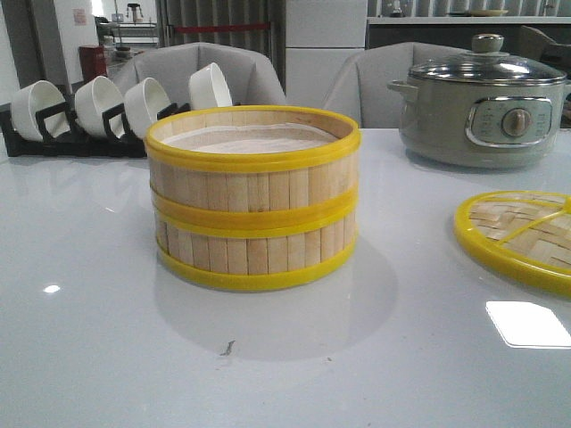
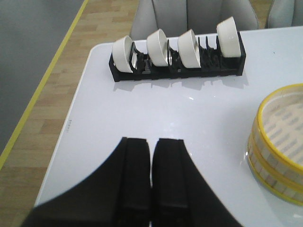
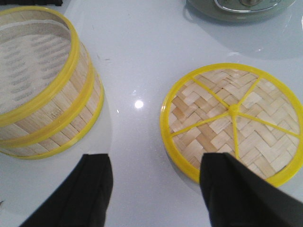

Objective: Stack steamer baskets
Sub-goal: 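Open the left gripper and withdraw it from the stacked baskets, then move the right gripper over the woven bamboo lid, then lower the right gripper and grasp the lid's center knob, then lift the lid and carry it over the basket stack, then lower the lid onto the top basket and release it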

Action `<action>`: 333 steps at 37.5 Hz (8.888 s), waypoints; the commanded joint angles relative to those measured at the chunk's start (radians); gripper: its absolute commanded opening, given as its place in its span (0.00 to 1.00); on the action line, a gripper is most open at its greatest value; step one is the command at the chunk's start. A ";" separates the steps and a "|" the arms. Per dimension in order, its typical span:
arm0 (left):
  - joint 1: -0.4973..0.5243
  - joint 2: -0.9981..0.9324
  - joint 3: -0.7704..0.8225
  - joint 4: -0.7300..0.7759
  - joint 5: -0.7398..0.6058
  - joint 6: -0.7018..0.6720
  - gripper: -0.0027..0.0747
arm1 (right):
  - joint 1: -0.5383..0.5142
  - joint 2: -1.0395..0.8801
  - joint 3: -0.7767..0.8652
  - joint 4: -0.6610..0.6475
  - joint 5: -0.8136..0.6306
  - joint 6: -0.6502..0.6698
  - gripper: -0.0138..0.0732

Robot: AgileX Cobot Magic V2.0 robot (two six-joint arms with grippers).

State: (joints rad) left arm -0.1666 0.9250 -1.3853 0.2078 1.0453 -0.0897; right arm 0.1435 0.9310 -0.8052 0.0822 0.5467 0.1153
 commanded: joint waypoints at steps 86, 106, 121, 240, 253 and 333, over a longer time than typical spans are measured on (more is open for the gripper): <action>0.002 -0.428 0.785 -0.102 -0.422 -0.090 0.15 | -0.007 0.034 -0.035 -0.001 0.012 -0.015 0.44; 0.002 -0.428 0.785 -0.102 -0.422 -0.090 0.15 | -0.007 0.174 -0.040 -0.013 -0.007 -0.014 0.53; 0.002 -0.428 0.785 -0.102 -0.422 -0.090 0.15 | -0.147 0.478 -0.277 -0.014 0.066 -0.014 0.53; 0.002 -0.428 0.785 -0.102 -0.422 -0.090 0.15 | -0.226 0.933 -0.637 -0.015 0.220 -0.057 0.22; 0.002 -0.428 0.785 -0.102 -0.422 -0.090 0.15 | -0.103 0.881 -0.982 -0.015 0.430 -0.057 0.22; 0.002 -0.428 0.785 -0.102 -0.422 -0.090 0.15 | 0.391 1.198 -1.480 0.002 0.518 -0.064 0.22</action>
State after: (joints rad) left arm -0.1666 0.4945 -0.5713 0.1049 0.7033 -0.1707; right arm 0.5383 2.1832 -2.2546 0.0894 1.1207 0.0633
